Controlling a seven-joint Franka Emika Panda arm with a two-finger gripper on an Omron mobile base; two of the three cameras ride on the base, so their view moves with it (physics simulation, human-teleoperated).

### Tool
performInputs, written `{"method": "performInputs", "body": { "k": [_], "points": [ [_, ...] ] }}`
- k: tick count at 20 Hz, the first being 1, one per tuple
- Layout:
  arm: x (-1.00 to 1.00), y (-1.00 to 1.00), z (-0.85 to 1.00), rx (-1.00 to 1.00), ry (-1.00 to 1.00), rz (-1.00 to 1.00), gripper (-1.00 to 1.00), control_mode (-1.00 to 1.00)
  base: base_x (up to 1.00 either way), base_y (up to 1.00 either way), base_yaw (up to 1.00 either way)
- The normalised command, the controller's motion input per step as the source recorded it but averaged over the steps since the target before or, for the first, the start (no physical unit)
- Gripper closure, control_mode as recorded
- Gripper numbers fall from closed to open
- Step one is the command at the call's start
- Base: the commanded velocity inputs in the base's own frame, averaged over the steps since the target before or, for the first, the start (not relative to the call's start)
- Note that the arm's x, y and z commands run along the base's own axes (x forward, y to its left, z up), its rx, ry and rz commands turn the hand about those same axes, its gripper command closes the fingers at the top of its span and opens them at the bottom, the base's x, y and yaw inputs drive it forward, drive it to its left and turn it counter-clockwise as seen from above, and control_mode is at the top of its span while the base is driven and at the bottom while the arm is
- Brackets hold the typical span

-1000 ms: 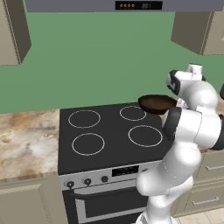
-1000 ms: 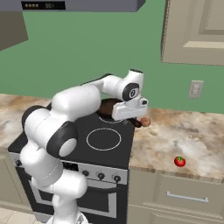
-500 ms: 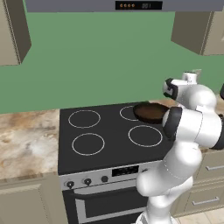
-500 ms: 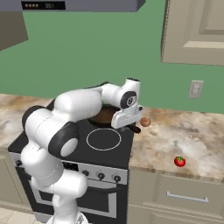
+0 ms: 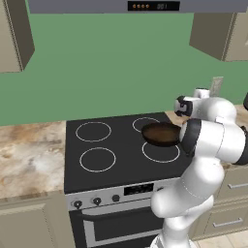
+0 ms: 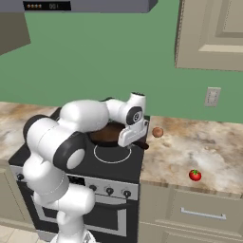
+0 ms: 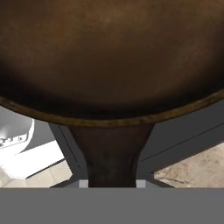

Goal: Place the pan on the front right burner on the stove. Then place the tomato and the onion in the pan and turn on the front right burner.

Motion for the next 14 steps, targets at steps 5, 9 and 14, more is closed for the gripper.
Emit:
{"method": "performInputs", "body": {
  "k": [5,9,14],
  "points": [
    [0.0,0.0,-0.27,0.0,0.0,0.05,1.0,-1.0,0.0,0.0,0.0],
    [0.0,0.0,-0.2,0.0,0.0,0.04,1.0,-1.0,0.0,0.0,0.0],
    [0.0,0.0,-0.21,0.0,0.0,0.02,1.0,-1.0,0.0,0.0,0.0]
  ]
}}
